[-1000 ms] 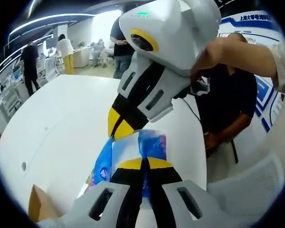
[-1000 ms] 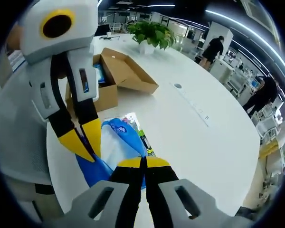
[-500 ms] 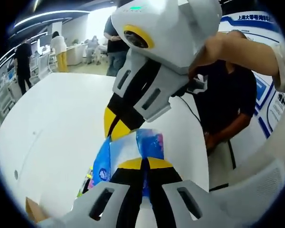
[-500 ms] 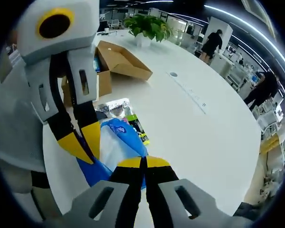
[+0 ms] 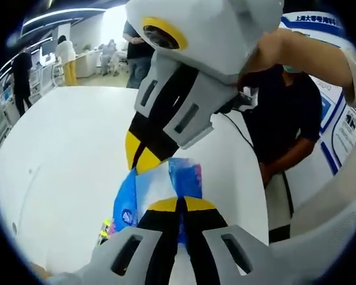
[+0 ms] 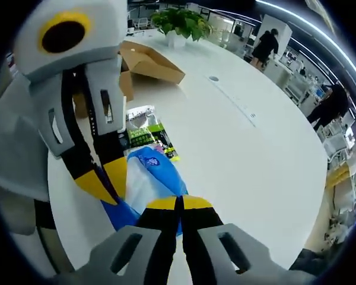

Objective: Operate the shoe box by opening the lid, removing the specified soft item, and placing it in the target area until the item is outside and the box remains undamaged.

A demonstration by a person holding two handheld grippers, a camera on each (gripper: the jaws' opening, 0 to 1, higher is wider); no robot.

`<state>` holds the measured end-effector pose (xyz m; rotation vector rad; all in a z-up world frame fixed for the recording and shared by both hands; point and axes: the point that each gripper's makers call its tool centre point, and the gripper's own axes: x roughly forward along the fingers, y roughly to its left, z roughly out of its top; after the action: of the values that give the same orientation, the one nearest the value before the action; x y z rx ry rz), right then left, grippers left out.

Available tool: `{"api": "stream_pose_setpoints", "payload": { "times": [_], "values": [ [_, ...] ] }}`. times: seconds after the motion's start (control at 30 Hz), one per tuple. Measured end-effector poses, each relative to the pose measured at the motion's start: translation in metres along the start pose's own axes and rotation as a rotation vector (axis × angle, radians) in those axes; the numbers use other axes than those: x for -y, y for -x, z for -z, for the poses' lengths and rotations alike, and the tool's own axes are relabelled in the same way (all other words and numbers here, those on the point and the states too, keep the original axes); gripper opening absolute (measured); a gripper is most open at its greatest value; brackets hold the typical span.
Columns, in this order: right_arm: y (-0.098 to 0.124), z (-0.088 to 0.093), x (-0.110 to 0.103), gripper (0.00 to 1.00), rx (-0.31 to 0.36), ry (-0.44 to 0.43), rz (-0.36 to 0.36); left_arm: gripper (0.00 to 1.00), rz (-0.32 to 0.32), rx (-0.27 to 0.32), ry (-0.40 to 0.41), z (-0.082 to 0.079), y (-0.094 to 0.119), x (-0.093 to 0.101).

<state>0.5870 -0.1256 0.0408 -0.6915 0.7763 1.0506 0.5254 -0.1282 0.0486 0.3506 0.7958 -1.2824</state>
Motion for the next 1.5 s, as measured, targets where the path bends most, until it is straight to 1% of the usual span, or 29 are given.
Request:
{"api": "stream_pose_setpoints", "payload": {
  "times": [0.27, 0.57, 0.73, 1.03, 1.13, 1.5],
  "values": [
    [-0.003, 0.014, 0.009, 0.0, -0.026, -0.009, 0.005, 0.0, 0.018, -0.005, -0.002, -0.005, -0.019, -0.004],
    [-0.01, 0.031, 0.018, 0.0, -0.061, -0.002, 0.005, 0.0, 0.023, -0.027, -0.001, -0.002, -0.038, -0.011],
    [-0.011, 0.035, 0.025, 0.0, -0.064, -0.007, 0.014, 0.0, 0.029, -0.017, 0.023, -0.006, -0.046, -0.013],
    [-0.011, 0.041, 0.029, 0.0, -0.063, -0.026, 0.022, 0.0, 0.039, -0.014, 0.019, -0.011, -0.053, -0.012],
    [-0.011, 0.041, 0.027, 0.0, -0.062, -0.038, 0.018, 0.0, 0.04, -0.017, 0.011, -0.009, -0.053, -0.011],
    [-0.011, 0.045, 0.026, 0.0, -0.075, -0.043, 0.021, 0.0, 0.039, -0.021, 0.008, -0.007, -0.053, -0.009]
  ]
}}
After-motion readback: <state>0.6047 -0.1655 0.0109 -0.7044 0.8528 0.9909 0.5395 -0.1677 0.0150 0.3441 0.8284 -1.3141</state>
